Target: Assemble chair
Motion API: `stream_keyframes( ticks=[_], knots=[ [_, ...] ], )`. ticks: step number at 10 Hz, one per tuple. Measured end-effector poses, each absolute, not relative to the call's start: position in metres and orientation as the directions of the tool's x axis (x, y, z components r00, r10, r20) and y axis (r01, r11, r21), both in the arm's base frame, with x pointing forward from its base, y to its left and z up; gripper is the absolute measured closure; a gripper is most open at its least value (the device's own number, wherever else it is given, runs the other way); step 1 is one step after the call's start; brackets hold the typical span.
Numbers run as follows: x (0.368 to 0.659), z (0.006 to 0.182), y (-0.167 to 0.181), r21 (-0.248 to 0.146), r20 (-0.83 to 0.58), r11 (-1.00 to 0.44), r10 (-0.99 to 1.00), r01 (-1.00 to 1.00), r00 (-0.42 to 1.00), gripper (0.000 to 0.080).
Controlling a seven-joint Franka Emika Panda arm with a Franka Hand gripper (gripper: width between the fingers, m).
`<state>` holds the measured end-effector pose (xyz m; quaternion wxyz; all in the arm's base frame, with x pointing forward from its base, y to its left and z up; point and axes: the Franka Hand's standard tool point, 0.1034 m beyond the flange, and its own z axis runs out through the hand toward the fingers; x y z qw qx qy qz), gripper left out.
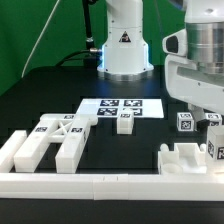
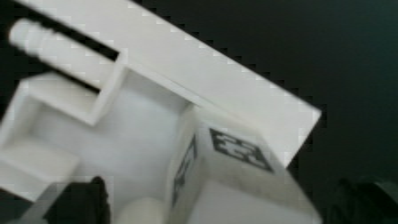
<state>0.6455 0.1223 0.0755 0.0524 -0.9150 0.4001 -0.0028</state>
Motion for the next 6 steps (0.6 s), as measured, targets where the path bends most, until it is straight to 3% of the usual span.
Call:
stream_keyframes(
  ticks=[2, 5, 6],
  knots=[
    [0.6438, 0.0789, 0.1272, -0.121, 0.002, -0.773, -0.627, -0.622, 0.779, 0.0151],
    [0.6442, 0.0765, 0.1237, -0.112, 0.027, -0.892, -0.443, -0.437, 0.896, 0.0151],
    [0.6501, 0.0763, 0.1191, -0.088, 0.078, -0.984, -0.161, -0.154, 0.984, 0.0151]
  ],
)
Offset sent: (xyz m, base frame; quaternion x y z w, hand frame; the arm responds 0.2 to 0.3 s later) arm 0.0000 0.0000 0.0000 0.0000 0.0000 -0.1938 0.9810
